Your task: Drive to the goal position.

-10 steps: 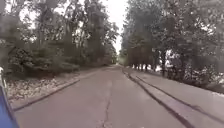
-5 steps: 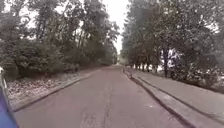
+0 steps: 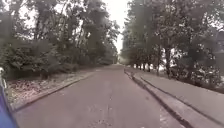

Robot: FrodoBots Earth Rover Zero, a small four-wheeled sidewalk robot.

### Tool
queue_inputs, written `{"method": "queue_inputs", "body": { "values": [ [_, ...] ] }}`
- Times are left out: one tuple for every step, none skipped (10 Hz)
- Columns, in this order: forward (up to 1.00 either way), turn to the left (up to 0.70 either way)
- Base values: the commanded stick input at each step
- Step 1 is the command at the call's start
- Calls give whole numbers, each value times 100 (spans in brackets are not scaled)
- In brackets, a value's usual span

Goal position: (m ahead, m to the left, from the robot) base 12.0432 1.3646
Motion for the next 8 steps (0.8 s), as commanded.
{"method": "queue_inputs", "body": {
  "values": [
    [70,-1],
    [70,-1],
    [70,-1],
    [70,-1],
    [70,-1],
    [70,-1],
    [70,-1],
    [70,-1]
  ]
}}
